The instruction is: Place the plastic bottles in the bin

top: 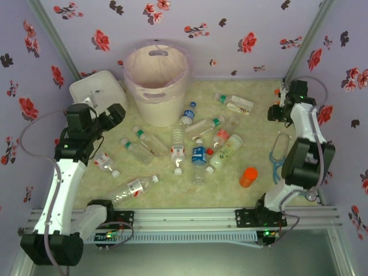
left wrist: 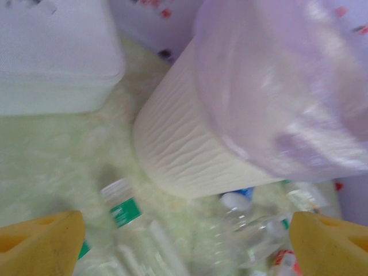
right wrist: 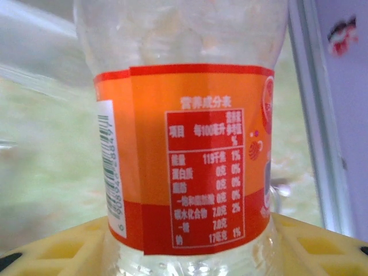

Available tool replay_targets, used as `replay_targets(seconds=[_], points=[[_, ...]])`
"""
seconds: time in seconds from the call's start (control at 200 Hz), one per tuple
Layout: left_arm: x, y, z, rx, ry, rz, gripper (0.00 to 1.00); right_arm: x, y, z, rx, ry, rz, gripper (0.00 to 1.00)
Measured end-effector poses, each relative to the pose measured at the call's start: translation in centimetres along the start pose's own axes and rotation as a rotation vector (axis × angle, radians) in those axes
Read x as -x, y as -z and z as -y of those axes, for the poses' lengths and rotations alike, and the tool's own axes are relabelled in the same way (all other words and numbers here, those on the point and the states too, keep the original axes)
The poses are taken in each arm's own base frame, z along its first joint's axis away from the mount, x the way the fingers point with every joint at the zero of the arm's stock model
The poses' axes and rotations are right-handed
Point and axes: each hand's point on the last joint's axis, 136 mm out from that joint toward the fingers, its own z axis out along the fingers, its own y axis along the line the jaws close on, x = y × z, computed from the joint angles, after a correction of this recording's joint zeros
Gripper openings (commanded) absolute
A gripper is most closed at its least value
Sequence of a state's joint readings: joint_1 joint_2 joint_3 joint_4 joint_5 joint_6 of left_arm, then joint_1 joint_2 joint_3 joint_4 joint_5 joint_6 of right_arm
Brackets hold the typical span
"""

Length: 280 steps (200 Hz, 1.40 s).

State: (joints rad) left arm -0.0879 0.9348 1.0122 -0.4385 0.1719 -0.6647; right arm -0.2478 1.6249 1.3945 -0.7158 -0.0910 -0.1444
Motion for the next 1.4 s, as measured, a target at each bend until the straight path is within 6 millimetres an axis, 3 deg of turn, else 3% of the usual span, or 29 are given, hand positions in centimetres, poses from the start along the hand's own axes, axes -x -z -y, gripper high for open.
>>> replay_targets(seconds=[0.085,0.16,0.25,0.315,0.475,0.63,0.7,0.805,0.945,1.235,1.325,1.4], points=[[1.3,0.8,2.0,-0.073,0.003,0.04,0.91,1.8,5.0,-3.7,0.127,-0.021,0.138,0.49],[2.1,1.4,4.2,-0.135,-0.013,0.057,0.92,2.8,9.6,-9.0,0.255,0.042,0.249,0.47],[2.0,2.5,7.7,-0.227,-0.055,0.05,0.92,1.9,14.7,-16.6,0.454,0.172,0.327,0.41],[1.5,3.5,10.5,-0.303,-0.1,0.033,0.92,0.5,17.6,-20.7,0.578,0.252,0.35,0.37],[-0.5,5.6,17.2,-0.507,-0.195,-0.016,1.0,-3.0,22.1,-26.8,0.779,0.393,0.36,0.35],[-4.2,4.5,22.9,-0.682,-0.244,-0.125,1.0,-6.3,24.2,-31.6,0.934,0.518,0.345,0.36],[-6.3,3.1,24.7,-0.719,-0.259,-0.184,1.0,-7.3,24.9,-33.2,0.981,0.563,0.346,0.36],[-8.1,1.6,25.8,-0.739,-0.258,-0.24,0.97,-7.6,25.5,-34.5,1.017,0.591,0.367,0.36],[-7.8,1.1,26.5,-0.746,-0.253,-0.233,0.9,-7.5,25.2,-35.2,1.04,0.592,0.389,0.36],[-7.7,0.3,27.1,-0.754,-0.225,-0.23,0.59,-7.1,24.3,-36.6,1.071,0.584,0.402,0.37],[-7.7,0.2,27.1,-0.75,-0.229,-0.229,0.5,-7.0,24.2,-36.7,1.072,0.578,0.399,0.48],[-7.4,0.3,27.2,-0.749,-0.234,-0.23,0.44,-6.8,24.3,-36.7,1.069,0.578,0.409,0.72]])
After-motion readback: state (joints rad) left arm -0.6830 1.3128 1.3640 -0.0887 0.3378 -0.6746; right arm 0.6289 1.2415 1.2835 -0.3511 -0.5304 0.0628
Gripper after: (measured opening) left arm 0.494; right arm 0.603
